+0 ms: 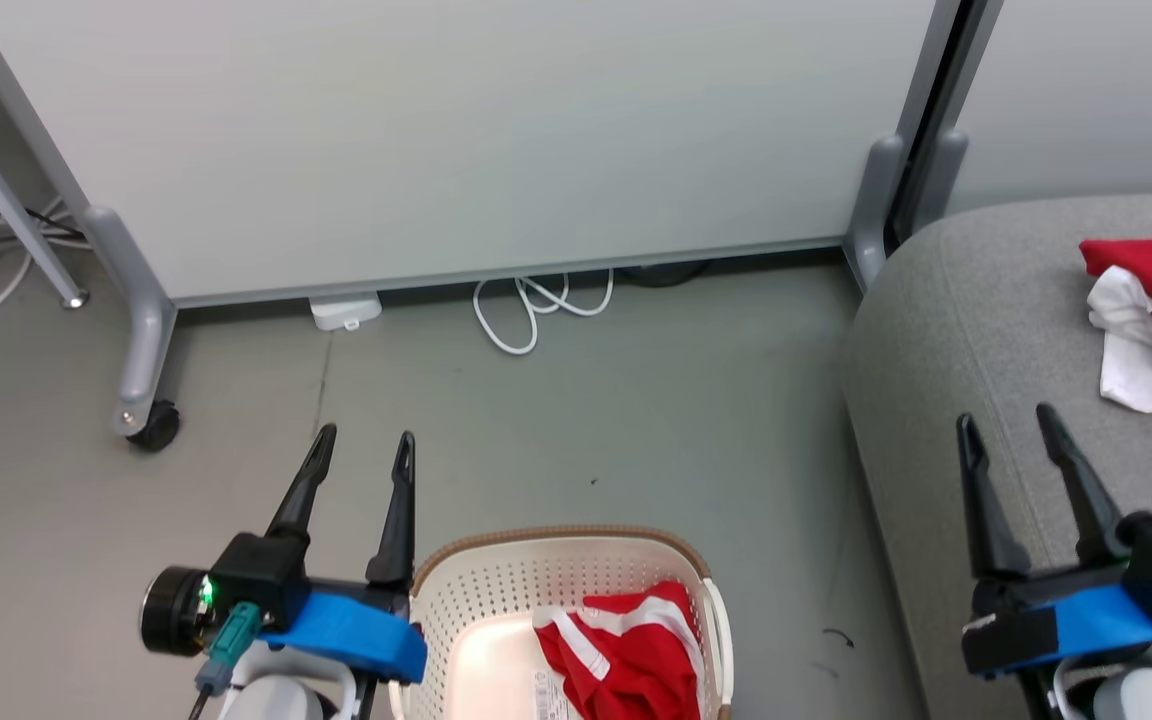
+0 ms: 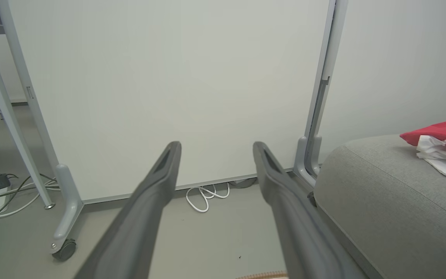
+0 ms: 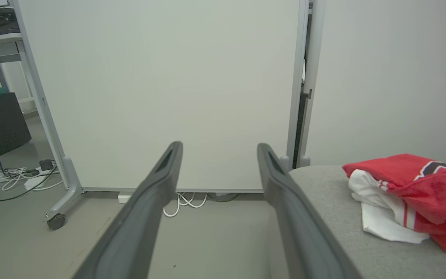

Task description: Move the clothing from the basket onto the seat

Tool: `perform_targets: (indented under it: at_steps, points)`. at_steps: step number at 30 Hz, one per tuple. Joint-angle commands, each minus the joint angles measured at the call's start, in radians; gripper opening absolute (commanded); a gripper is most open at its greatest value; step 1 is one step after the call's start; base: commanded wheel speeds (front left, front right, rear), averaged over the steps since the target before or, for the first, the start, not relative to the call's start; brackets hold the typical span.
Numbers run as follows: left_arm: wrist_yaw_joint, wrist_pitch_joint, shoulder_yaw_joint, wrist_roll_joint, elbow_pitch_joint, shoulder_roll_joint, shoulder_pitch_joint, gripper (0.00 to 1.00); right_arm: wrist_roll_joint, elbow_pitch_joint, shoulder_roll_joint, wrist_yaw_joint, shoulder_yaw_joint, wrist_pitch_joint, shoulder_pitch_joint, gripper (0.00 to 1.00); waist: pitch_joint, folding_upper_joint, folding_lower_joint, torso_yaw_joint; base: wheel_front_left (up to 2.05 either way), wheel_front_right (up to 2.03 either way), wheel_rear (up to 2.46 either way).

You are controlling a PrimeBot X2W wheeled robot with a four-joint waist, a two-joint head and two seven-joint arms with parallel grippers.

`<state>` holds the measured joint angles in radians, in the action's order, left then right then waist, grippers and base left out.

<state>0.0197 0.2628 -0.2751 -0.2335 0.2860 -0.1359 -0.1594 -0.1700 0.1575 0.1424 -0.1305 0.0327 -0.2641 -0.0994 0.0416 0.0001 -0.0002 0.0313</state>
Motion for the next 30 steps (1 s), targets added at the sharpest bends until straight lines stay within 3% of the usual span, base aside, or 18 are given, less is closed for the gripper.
perform_targets:
  at_steps: [1, 13, 30]
  points:
    - [0.006, 0.003, 0.012, 0.01, 0.001, 0.003, 0.016, 1.0, 0.001, -0.007, -0.007, 0.0, -0.002, -0.001, 0.027, 1.0, -0.02, -0.0001, 0.0002, 0.005, 0.0, 0.0, 0.0]
    - [0.045, 0.003, 0.092, 0.067, -0.013, 0.029, 0.108, 1.0, 0.025, -0.042, -0.056, 0.0, -0.01, -0.001, 0.13, 1.0, -0.052, -0.0001, 0.0002, 0.008, 0.0, 0.0, 0.0]
    - [0.078, 0.003, 0.125, 0.106, 0.003, 0.053, 0.097, 1.0, 0.032, -0.032, -0.068, 0.0, -0.025, 0.0, 0.119, 1.0, -0.043, -0.0001, 0.0002, 0.006, 0.0, 0.0, 0.0]
